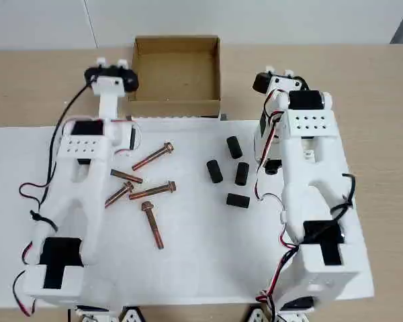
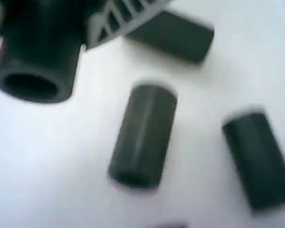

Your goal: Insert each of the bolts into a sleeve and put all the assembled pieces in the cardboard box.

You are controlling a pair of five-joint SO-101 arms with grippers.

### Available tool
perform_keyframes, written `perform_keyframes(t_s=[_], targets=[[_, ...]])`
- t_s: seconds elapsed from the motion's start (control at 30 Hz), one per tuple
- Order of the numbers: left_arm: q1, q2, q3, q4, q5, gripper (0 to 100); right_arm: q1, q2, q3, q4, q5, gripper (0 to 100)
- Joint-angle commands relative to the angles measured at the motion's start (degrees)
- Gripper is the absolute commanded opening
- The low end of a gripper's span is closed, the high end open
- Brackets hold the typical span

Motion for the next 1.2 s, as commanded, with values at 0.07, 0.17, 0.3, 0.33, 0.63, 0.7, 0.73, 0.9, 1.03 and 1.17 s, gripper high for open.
perform_keyframes(t_s=[0.07, 0.17, 0.3, 0.33, 0.63, 0.7, 0.73, 0.9, 1.03, 1.17], targets=[[6.0, -0.2, -8.6, 5.7, -8.7, 1, 1.0, -3.6, -2.1, 1.9, 7.4, 0.5], [8.5, 2.3, -9.0, 6.1, -11.2, 1, 1.3, -3.6, -0.6, 1.5, 11.3, 0.5], [8.6, 9.8, -14.2, 7.9, -12.6, 1, 1.3, -3.6, 2.7, 1.3, 13.0, 0.5], [8.6, 12.3, -16.8, 9.4, -12.7, 1, 1.3, -3.6, 3.6, 1.3, 13.0, 0.5], [8.6, 32.4, -46.5, 27.6, -13.4, 1, 1.3, -3.8, 8.3, -1.5, 12.7, 0.6], [8.7, 35.6, -51.8, 30.9, -14.4, 1, 1.3, -3.7, 8.3, -1.6, 12.7, 0.6], [8.7, 37.2, -54.3, 32.2, -14.7, 1, 1.3, -3.6, 8.3, -1.6, 12.7, 0.6], [8.9, 43.3, -63.3, 37.9, -16.2, 1, 1.3, -3.6, 8.3, -1.6, 12.7, 0.6], [9.0, 45.7, -66.0, 39.3, -17.3, 1, 1.3, -3.6, 8.3, -1.6, 12.7, 0.6], [9.1, 46.4, -65.6, 39.3, -19.1, 3, 1.3, -3.6, 9.5, -2.5, 12.7, 0.6]])
